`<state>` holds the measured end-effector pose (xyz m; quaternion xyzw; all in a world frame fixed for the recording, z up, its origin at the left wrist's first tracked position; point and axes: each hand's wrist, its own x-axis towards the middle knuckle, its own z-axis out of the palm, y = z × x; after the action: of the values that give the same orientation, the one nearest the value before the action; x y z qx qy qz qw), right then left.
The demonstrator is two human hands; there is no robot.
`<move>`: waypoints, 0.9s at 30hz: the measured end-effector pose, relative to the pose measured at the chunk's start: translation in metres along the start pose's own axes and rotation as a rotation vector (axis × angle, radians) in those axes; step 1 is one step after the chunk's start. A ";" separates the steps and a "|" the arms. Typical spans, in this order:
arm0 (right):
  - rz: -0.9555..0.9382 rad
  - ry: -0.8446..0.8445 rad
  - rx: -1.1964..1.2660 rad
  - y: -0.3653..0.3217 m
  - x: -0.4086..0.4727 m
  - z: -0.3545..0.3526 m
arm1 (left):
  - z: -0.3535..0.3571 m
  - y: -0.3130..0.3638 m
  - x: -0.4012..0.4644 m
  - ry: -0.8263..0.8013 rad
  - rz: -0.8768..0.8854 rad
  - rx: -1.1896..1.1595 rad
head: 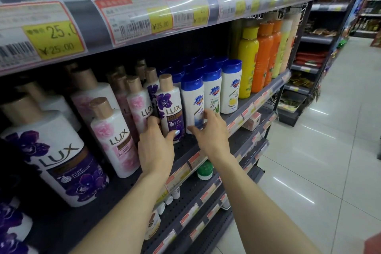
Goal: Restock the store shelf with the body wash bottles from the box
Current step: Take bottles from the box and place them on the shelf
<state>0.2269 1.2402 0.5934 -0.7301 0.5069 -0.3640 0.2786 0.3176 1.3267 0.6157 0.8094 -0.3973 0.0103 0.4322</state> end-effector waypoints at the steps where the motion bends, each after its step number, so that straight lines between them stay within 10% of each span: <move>1: 0.007 0.004 -0.005 -0.001 0.002 0.002 | 0.000 0.000 0.001 0.002 -0.001 0.001; 27: 0.083 0.252 0.355 0.036 -0.075 -0.027 | -0.022 -0.007 -0.056 -0.053 0.057 -0.325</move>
<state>0.1689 1.2985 0.5628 -0.5969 0.4951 -0.5240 0.3521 0.2913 1.3801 0.6041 0.7172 -0.4280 -0.0633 0.5463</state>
